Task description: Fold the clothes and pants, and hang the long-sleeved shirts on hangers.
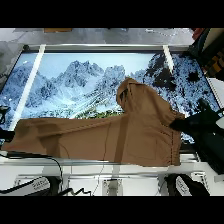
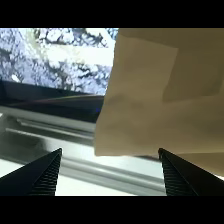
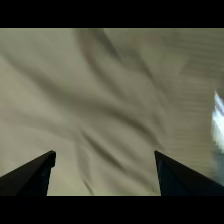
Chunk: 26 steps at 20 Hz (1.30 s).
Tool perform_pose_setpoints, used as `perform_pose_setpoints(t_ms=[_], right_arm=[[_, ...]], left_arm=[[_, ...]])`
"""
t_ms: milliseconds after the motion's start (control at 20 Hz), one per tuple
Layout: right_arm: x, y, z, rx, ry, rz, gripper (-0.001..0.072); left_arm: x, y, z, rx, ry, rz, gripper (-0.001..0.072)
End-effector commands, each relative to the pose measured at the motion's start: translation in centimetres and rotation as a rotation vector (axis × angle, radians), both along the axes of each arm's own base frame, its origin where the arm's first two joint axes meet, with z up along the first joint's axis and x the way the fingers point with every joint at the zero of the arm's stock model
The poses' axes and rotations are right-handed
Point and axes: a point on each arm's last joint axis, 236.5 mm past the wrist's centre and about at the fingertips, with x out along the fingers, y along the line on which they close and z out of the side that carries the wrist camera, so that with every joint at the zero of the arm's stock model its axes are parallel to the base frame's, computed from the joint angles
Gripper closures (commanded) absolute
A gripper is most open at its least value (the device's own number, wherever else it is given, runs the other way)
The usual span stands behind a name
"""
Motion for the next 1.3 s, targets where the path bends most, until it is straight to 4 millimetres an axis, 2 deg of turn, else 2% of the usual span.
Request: perform_pose_setpoints(t_ms=[0, 50, 100, 150, 200, 250, 300, 350, 450, 500, 600, 750, 950, 1000, 1050, 1150, 1200, 1250], right_arm=[[7.7, 4.8, 3.9, 0.051, -0.223, 0.050, 0.0023], [9.4, 7.6, 3.7, 0.066, -0.228, 0.096, 0.0024], [11.1, 10.2, 3.4, 0.070, -0.234, 0.138, 0.0027], [12.8, 13.1, 2.7, 0.073, -0.237, 0.185, 0.0044], [14.2, 16.2, 1.8, 0.079, -0.225, 0.242, 0.0048], [15.1, 19.0, 0.6, 0.079, -0.204, 0.300, 0.0048], [16.1, 21.7, -0.6, 0.079, -0.184, 0.350, 0.0048], [17.1, 23.9, -1.5, 0.083, -0.173, 0.377, 0.0048], [19.3, 26.9, -3.2, 0.088, -0.157, 0.387, 0.0048], [20.4, 27.4, -4.0, 0.084, -0.150, 0.372, 0.0051], [21.9, 28.3, -5.4, 0.099, -0.125, 0.350, 0.0114], [23.0, 28.9, -6.8, 0.096, -0.112, 0.358, 0.0119], [23.1, 27.2, -10.2, 0.021, -0.034, 0.326, 0.0128], [23.1, 27.0, -10.7, 0.008, -0.028, 0.329, 0.0209], [23.3, 26.8, -11.1, -0.003, -0.032, 0.329, 0.0249], [23.5, 26.4, -12.0, -0.012, -0.017, 0.294, 0.0287], [23.6, 26.2, -12.4, -0.009, -0.009, 0.277, 0.0345], [23.6, 26.3, -12.7, -0.006, -0.010, 0.274, 0.0446]], left_arm=[[2.4, -2.2, 0.1, 0.003, -0.010, -0.070, 0.0014], [3.3, -2.9, 0.3, 0.009, -0.021, -0.086, 0.0020], [4.3, -3.2, 0.7, 0.024, -0.057, -0.065, 0.0081], [5.4, -3.4, 1.5, 0.042, -0.108, -0.016, 0.0171], [6.4, -3.6, 2.2, 0.049, -0.156, 0.023, 0.0217], [7.4, -3.8, 3.1, 0.056, -0.199, 0.046, 0.0277], [8.4, -4.1, 4.0, 0.057, -0.229, 0.043, 0.0388], [9.3, -4.3, 4.9, 0.063, -0.256, 0.030, 0.0443], [11.1, -4.6, 6.9, 0.083, -0.330, -0.005, 0.0444], [11.7, -4.9, 7.7, 0.091, -0.364, -0.022, 0.0444], [12.5, -5.2, 8.8, 0.102, -0.408, -0.042, 0.0444], [12.7, -5.7, 8.7, 0.086, -0.416, -0.043, 0.0443], [13.3, -6.9, 8.3, 0.024, -0.451, -0.024, 0.0444], [13.5, -7.1, 8.3, 0.018, -0.460, -0.025, 0.0444], [13.7, -7.1, 8.4, 0.014, -0.467, -0.024, 0.0444], [13.8, -7.2, 8.3, 0.011, -0.470, -0.024, 0.0444], [13.8, -7.3, 8.3, 0.005, -0.472, -0.022, 0.0443], [13.8, -7.5, 8.3, -0.002, -0.475, -0.019, 0.0444]])
